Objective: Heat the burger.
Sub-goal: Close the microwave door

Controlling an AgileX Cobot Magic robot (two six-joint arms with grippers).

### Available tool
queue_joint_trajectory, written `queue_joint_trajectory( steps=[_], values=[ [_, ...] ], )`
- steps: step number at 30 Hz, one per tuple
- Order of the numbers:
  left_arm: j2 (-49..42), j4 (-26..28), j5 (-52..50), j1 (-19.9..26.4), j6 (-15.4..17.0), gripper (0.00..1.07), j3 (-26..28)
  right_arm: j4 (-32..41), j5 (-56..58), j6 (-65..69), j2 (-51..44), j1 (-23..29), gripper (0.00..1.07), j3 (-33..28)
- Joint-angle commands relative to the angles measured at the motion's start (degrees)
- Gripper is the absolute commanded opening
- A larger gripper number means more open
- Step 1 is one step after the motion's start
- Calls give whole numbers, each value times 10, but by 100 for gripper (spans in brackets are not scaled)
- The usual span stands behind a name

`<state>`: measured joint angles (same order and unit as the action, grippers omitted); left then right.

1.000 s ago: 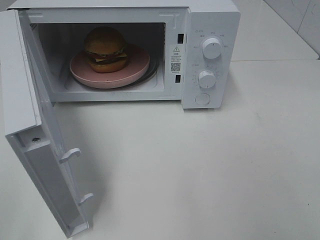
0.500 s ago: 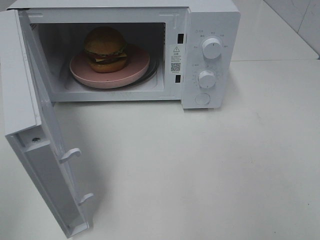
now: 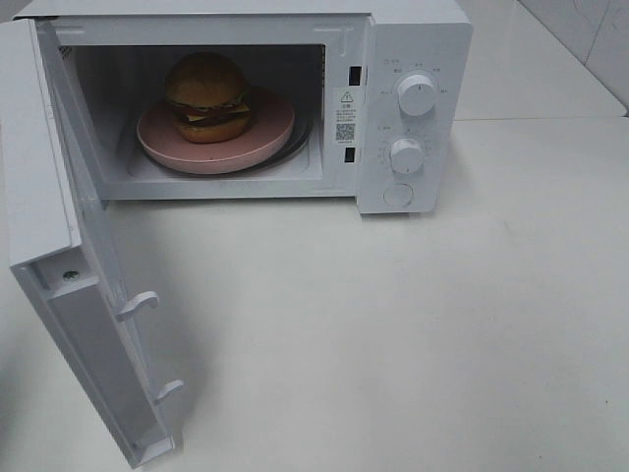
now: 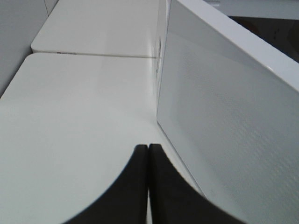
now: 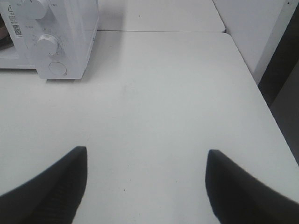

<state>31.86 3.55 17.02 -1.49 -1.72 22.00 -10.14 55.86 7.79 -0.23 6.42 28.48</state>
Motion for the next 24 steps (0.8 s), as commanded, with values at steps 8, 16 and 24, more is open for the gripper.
queue_joint_trajectory(
  steps=[8, 16, 24],
  values=[
    [88, -2, -317, 2, 6, 0, -99, 1, -7, -5, -15, -3, 68, -1],
    [205, -3, -407, 2, 6, 0, -108, 1, -7, -5, -15, -3, 68, -1],
    [316, -141, -516, 2, 83, 0, -108, 1, -7, -5, -15, -3, 68, -1]
  ],
)
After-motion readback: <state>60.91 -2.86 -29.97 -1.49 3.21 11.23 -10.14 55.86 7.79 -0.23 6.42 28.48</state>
